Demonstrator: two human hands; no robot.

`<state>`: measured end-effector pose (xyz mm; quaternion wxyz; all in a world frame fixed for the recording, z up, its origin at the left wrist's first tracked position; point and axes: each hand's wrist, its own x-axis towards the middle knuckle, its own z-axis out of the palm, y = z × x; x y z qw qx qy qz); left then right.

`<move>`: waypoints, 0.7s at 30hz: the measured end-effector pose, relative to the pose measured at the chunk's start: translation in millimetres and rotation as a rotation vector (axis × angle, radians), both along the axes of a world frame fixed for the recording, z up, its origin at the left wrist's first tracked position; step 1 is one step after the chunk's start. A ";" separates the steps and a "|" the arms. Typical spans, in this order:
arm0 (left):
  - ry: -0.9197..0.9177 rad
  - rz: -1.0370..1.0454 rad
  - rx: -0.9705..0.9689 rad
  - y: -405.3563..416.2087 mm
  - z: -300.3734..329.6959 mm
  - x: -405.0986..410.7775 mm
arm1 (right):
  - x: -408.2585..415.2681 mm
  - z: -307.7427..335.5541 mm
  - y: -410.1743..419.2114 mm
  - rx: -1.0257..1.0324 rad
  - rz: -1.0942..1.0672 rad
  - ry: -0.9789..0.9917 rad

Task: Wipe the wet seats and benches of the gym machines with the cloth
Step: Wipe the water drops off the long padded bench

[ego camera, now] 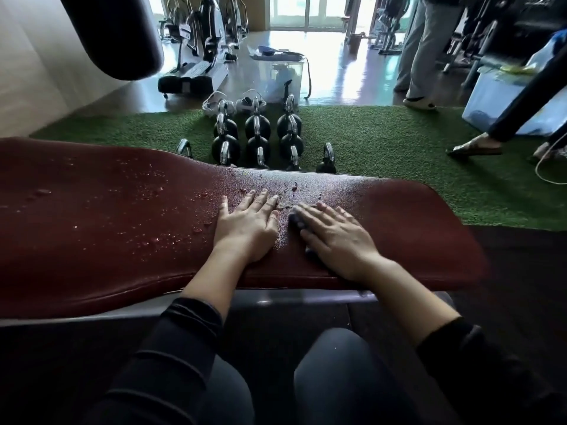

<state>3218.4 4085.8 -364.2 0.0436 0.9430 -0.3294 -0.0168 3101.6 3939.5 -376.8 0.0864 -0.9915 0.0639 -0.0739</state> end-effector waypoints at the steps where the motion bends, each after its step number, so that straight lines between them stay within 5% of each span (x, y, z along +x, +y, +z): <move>1: 0.000 0.000 -0.003 -0.2 0.0 0.5 | -8.8 -1.5 8.0 -0.006 0.049 -0.042; 6: -0.005 -0.005 -0.012 0.3 -1.3 1.1 | -58.3 -12.7 -18.1 -0.062 0.193 -0.150; 15: 0.001 -0.002 -0.050 -1.6 -1.4 1.1 | -2.6 -0.2 -43.6 -0.009 -0.104 0.042; 21: 0.071 0.015 -0.274 3.0 -0.9 4.1 | -6.4 -1.9 29.2 -0.024 0.168 -0.093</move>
